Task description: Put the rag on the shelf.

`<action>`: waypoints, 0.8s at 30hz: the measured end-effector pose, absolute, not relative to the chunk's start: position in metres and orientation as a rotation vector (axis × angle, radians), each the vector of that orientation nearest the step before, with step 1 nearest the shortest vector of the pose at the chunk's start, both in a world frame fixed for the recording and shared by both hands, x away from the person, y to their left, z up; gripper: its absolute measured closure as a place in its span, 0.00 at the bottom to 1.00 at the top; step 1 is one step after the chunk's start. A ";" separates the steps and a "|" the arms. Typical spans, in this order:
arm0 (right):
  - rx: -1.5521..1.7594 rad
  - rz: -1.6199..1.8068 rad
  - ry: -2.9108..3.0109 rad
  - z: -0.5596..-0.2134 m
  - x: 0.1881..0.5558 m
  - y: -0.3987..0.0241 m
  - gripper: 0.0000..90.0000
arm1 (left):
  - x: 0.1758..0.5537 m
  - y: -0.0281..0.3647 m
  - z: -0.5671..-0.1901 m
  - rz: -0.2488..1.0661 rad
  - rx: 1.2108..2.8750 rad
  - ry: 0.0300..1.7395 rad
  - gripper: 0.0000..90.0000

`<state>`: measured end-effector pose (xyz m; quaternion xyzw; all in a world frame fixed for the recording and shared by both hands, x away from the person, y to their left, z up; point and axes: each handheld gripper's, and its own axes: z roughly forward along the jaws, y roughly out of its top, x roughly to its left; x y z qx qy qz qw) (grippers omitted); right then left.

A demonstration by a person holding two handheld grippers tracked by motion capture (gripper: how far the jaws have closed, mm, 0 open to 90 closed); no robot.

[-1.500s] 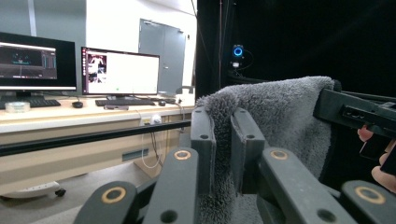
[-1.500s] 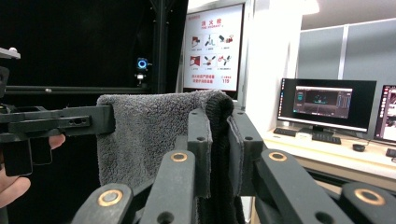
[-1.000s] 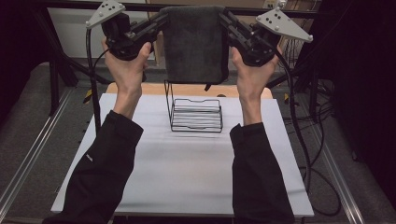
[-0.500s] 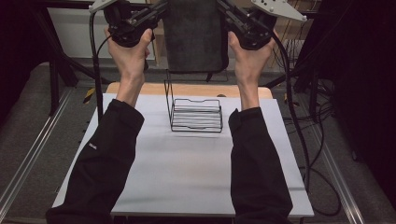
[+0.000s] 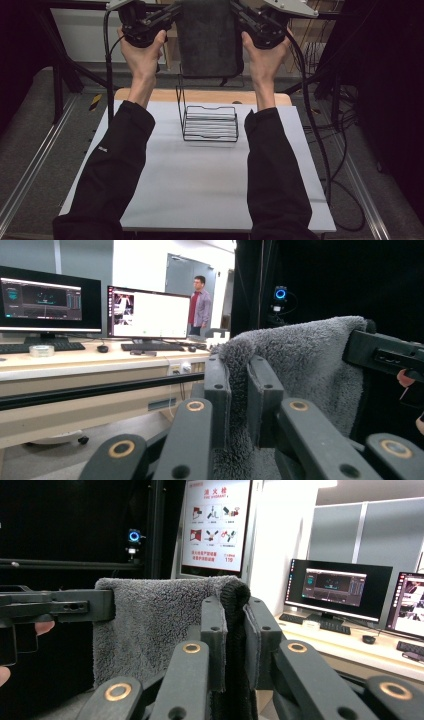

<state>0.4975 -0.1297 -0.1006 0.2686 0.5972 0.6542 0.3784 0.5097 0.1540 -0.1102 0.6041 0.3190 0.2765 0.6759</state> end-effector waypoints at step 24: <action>0.748 1.612 1.618 -0.140 0.508 -0.130 0.90 | 0.517 0.156 -0.148 0.615 1.472 0.735 0.90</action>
